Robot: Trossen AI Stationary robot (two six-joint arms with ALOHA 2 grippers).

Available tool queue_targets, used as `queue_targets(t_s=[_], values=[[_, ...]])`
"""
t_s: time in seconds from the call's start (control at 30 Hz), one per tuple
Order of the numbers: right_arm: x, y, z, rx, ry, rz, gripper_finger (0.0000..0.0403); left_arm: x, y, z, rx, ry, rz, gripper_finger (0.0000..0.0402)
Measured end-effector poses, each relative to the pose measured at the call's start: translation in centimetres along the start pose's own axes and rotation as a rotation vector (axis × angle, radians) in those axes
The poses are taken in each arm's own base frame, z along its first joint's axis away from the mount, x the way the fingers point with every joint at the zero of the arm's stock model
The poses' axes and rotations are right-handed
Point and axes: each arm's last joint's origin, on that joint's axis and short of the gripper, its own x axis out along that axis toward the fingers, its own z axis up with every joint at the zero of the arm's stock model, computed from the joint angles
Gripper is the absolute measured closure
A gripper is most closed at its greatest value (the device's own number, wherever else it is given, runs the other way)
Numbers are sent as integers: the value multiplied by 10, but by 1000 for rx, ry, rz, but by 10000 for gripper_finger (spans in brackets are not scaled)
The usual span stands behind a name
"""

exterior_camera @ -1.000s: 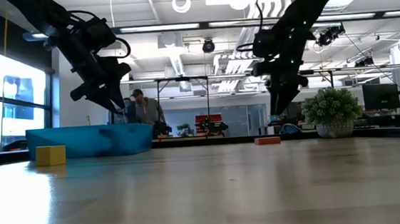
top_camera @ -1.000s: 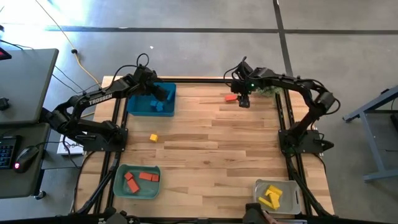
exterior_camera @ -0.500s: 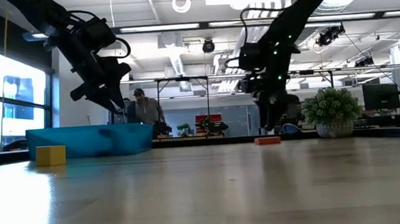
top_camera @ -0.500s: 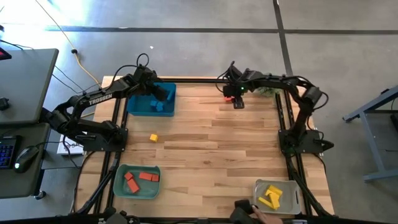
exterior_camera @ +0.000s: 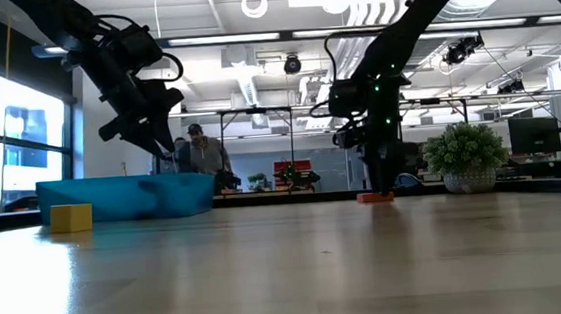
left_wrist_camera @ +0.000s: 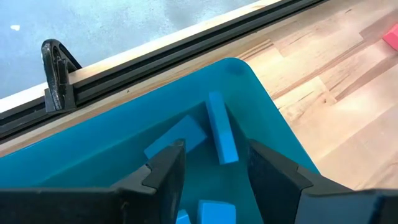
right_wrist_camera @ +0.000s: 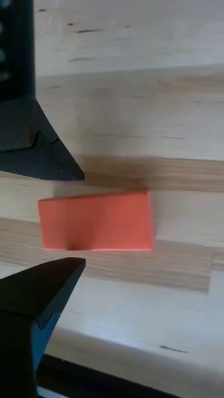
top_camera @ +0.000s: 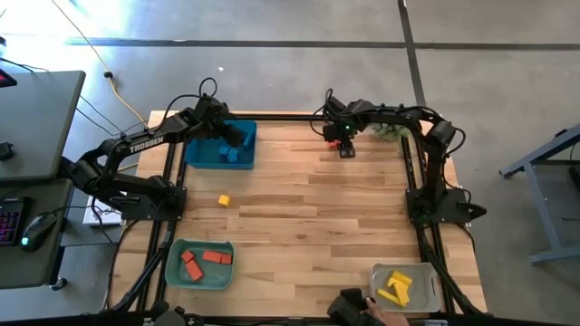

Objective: Sort & place blocks by color
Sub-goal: Put the orange block into the green bin

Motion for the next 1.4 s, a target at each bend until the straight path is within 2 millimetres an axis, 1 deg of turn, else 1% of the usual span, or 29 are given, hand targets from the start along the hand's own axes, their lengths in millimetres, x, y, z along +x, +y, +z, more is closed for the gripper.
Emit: queue_targets(t_s=[0.2, 0.33, 0.5, 0.6, 0.83, 1.03, 1.1, 1.2, 1.3, 1.4], values=[[1, 1, 1, -6, 7, -12, 204, 0, 0, 0, 25, 0, 0, 247], [10, 3, 1, -10, 22, 25, 204, 0, 0, 0, 25, -1, 0, 247], [13, 8, 7, -13, 64, -7, 205, 0, 0, 0, 26, 0, 0, 247], [11, 8, 9, -17, 65, -7, 224, 0, 0, 0, 25, -1, 0, 247], [9, 8, 9, 26, 69, 16, 309, 0, 0, 0, 51, -1, 0, 247], [7, 13, 10, 106, 96, 29, 311, 0, -1, 0, 15, 5, -23, 247], [3, 17, 14, 128, 117, 35, 311, 0, -2, 0, -23, 14, -60, 247], [-10, 16, 26, 167, 108, 21, 311, 0, -4, -1, -80, 37, -138, 247], [-24, 19, 41, 196, 91, 7, 311, -1, -7, -1, -133, 63, -219, 247], [-40, 21, 60, 221, 33, -33, 311, -1, -9, 0, -172, 77, -297, 247]])
